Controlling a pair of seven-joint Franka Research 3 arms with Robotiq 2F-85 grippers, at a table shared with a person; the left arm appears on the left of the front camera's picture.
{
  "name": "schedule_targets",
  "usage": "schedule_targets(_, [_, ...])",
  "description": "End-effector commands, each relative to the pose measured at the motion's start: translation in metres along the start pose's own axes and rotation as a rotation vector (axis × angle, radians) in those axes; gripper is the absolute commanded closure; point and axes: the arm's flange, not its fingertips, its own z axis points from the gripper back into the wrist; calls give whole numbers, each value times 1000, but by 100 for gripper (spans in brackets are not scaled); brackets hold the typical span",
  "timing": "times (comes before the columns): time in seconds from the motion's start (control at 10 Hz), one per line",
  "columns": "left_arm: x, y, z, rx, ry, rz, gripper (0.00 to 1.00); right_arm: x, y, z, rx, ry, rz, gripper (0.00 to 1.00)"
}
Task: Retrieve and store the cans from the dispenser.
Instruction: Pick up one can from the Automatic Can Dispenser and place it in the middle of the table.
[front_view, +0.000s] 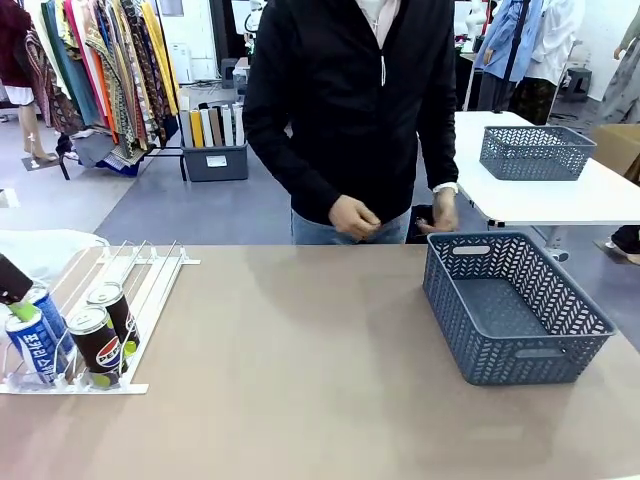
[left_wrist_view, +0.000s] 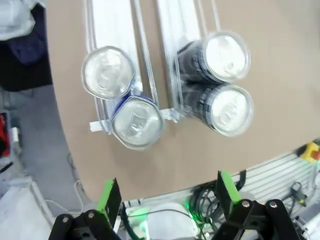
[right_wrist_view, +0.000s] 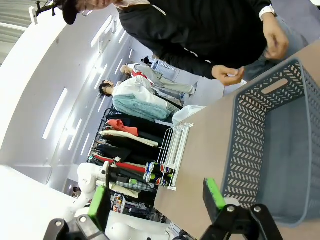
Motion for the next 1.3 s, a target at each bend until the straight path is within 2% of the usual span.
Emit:
schedule_targets(0.0, [22,16,-22,-4,31,70,0,3,4,0,17,-15,2,0])
schedule_targets(0.2, [31,25,-41,-16,82,93,0,3,4,0,17,-15,2,0])
schedule_targets(1.1, [43,27,-63,-21,91,122,0,3,4,0,17,-15,2,0])
schedule_targets(1.2, [44,28,-63,-17,72,131,21,3,4,0,17,-15,2,0])
